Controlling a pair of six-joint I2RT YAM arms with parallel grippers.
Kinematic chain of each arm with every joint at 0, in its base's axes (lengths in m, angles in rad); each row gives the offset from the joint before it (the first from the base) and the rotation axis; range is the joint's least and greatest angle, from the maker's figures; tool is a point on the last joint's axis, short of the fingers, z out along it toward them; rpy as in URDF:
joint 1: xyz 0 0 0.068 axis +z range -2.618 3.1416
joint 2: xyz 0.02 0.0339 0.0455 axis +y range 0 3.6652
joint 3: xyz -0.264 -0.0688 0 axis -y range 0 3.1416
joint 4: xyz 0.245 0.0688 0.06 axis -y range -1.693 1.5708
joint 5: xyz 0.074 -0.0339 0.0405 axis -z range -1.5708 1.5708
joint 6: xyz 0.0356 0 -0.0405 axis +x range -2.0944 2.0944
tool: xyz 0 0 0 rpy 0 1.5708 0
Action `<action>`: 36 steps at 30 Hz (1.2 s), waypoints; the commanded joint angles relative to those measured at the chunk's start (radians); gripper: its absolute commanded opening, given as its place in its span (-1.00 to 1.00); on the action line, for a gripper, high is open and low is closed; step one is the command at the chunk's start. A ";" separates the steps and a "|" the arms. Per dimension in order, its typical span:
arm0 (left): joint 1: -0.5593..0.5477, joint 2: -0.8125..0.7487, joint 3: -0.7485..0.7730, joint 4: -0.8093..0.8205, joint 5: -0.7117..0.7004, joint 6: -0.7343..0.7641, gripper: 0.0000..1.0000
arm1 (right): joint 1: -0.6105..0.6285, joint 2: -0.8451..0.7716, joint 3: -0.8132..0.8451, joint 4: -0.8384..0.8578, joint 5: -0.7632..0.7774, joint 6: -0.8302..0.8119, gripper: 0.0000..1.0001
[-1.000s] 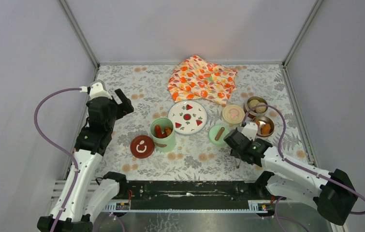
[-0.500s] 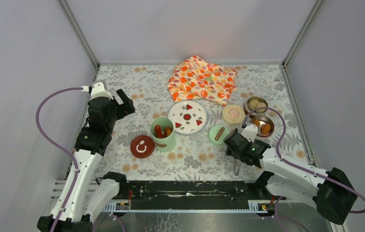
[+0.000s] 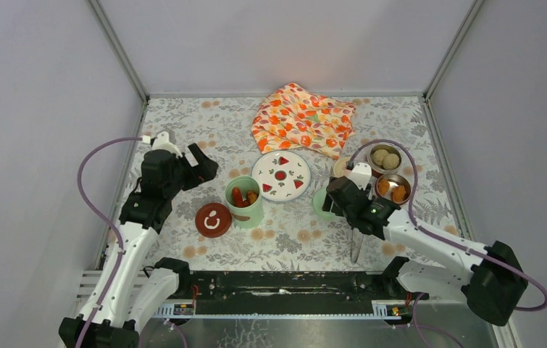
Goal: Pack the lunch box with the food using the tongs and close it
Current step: Place the clamp at the center of the board, then pick up the box lid from the center of the board, then move the packing box to the center of the board.
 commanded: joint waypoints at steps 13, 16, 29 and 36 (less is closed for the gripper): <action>-0.006 -0.025 -0.204 0.187 0.261 -0.195 0.97 | -0.013 0.358 0.036 0.328 0.101 -0.005 0.21; -0.012 -0.005 -0.220 0.217 0.283 -0.210 0.97 | -0.015 0.387 0.028 0.356 0.094 0.001 0.11; -0.130 0.045 -0.251 0.298 0.286 -0.266 0.97 | -0.015 0.334 0.011 0.319 0.084 -0.036 -0.79; -0.197 0.055 -0.267 0.351 0.277 -0.317 0.97 | -0.013 0.189 0.061 0.246 0.026 -0.171 -0.90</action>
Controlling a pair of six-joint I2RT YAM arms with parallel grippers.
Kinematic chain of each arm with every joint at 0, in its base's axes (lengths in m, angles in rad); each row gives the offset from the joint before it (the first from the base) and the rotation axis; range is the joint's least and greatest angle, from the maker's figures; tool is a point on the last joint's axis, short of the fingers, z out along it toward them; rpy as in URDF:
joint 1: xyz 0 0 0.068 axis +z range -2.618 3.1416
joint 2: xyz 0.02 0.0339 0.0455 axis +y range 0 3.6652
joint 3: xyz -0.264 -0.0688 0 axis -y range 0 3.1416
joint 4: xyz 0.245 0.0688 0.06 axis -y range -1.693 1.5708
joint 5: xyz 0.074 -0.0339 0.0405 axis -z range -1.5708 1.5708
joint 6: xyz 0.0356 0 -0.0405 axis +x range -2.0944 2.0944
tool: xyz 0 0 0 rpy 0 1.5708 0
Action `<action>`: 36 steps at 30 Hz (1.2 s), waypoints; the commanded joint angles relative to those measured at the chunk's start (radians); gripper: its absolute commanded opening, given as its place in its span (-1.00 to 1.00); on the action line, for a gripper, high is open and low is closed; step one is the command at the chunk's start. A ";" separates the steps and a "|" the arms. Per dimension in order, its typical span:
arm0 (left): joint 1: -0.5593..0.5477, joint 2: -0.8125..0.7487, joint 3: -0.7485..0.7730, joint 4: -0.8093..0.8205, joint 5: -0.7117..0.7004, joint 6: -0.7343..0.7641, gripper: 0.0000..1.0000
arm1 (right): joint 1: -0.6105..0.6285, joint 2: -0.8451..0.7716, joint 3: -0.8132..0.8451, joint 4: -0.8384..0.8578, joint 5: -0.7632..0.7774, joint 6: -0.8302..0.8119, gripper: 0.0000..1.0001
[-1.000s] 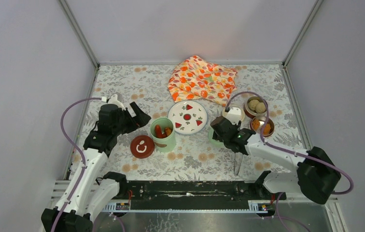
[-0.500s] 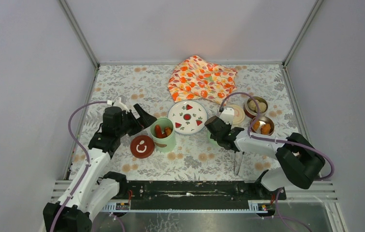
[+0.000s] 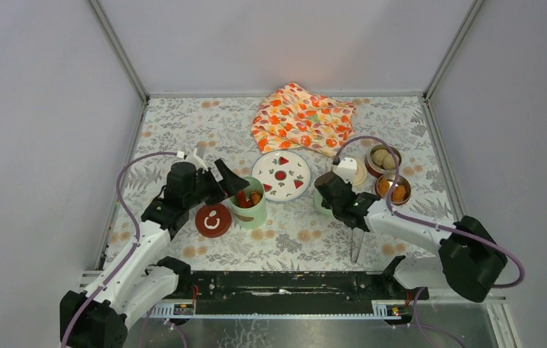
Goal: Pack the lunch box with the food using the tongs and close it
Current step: Move the packing box to the center of the board, then close the cover of the packing box.
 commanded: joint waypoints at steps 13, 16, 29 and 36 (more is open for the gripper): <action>-0.115 -0.033 0.041 -0.014 -0.125 -0.022 0.97 | 0.022 -0.179 0.375 -0.234 -0.395 -0.358 -0.90; -0.114 -0.081 0.088 -0.107 -0.226 0.005 0.97 | 0.063 -0.141 0.466 -0.272 -0.414 -0.392 -0.90; -0.115 -0.164 0.163 -0.267 -0.359 0.048 0.97 | 0.181 0.054 0.684 -0.225 -0.620 -0.423 -0.91; -0.115 -0.169 0.175 -0.289 -0.344 0.055 0.97 | 0.190 0.128 0.653 -0.125 -0.719 -0.380 -0.91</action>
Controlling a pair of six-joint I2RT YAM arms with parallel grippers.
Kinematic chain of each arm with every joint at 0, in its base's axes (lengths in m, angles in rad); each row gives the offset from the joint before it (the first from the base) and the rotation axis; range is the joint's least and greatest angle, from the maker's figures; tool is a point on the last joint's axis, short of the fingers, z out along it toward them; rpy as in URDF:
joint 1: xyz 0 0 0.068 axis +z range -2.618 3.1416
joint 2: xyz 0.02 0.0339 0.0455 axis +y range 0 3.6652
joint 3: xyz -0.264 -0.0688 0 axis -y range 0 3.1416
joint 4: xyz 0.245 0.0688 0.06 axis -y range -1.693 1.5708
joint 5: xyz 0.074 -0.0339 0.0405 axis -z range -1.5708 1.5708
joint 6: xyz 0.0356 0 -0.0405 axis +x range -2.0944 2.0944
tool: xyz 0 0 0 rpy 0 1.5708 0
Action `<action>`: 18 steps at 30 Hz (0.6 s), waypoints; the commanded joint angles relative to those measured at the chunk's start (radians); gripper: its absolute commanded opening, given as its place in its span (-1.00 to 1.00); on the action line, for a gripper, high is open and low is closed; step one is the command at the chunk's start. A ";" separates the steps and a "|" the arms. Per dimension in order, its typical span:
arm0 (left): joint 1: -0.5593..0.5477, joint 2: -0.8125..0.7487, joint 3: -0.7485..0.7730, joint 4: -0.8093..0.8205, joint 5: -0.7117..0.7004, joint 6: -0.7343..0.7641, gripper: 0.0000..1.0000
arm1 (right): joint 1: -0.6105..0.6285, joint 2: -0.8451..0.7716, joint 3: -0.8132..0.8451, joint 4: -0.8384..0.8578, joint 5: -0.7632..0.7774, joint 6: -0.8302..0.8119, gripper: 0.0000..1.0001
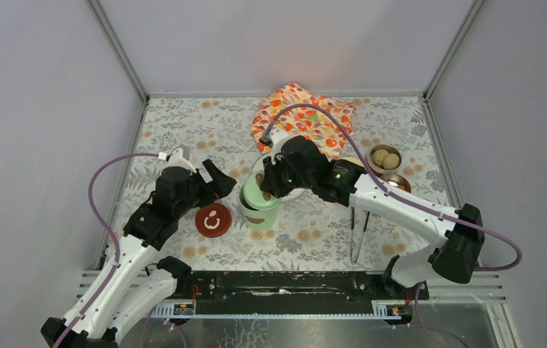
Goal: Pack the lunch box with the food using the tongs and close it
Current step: Close the cover of the packing box.
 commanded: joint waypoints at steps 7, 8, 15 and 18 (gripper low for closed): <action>-0.004 -0.011 0.035 -0.019 0.018 0.030 0.97 | 0.008 0.063 -0.029 0.175 -0.101 0.042 -0.92; -0.004 -0.008 0.034 -0.019 0.023 0.030 0.97 | 0.008 0.070 -0.034 0.184 -0.102 0.043 -0.92; -0.004 -0.005 0.026 -0.010 0.046 0.032 0.97 | 0.008 0.109 -0.051 0.207 -0.088 0.052 -0.94; -0.004 0.008 0.024 -0.004 0.071 0.034 0.97 | 0.008 0.110 -0.069 0.210 -0.070 0.062 -0.94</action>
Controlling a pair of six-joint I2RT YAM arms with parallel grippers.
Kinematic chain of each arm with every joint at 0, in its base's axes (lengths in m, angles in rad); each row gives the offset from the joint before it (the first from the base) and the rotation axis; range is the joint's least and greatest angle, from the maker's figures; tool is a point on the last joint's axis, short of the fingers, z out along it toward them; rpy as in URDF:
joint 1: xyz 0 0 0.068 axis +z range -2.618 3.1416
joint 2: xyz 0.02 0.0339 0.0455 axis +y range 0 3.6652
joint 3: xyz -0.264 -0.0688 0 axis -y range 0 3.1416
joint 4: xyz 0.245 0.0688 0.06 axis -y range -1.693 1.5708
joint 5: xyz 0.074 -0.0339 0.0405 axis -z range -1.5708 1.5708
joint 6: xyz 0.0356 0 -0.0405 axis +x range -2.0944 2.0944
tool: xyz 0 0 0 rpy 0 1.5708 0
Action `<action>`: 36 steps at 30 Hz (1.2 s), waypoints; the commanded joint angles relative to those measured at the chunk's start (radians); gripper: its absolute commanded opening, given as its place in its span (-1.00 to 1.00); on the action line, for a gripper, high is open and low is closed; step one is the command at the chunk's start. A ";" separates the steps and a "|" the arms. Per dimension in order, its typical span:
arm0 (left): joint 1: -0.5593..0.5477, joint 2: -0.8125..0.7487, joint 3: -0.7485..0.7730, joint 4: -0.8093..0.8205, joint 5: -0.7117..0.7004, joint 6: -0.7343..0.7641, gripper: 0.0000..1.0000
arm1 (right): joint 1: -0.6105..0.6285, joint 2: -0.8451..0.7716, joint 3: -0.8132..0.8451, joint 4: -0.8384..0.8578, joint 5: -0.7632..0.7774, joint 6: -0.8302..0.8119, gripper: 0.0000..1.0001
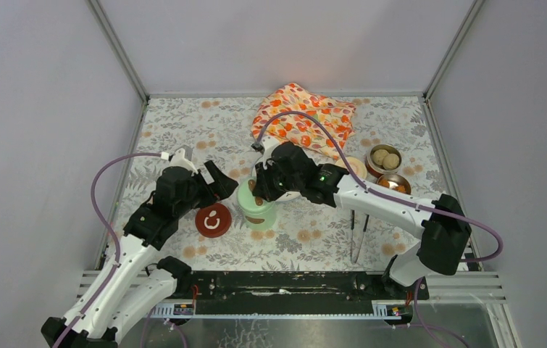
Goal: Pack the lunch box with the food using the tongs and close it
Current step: Close the cover of the packing box.
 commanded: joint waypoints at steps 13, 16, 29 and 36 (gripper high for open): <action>-0.004 0.056 0.007 0.038 0.092 0.017 0.96 | 0.006 -0.050 -0.061 0.094 0.044 0.029 -0.93; -0.004 0.053 0.007 0.038 0.090 0.017 0.96 | 0.006 -0.057 -0.056 0.098 0.033 0.036 -0.93; -0.004 0.054 -0.001 0.049 0.099 0.013 0.96 | 0.003 -0.099 -0.078 0.142 0.047 0.099 -0.93; -0.004 0.059 -0.002 0.050 0.101 0.013 0.95 | 0.000 -0.044 -0.062 0.114 0.034 0.106 -0.92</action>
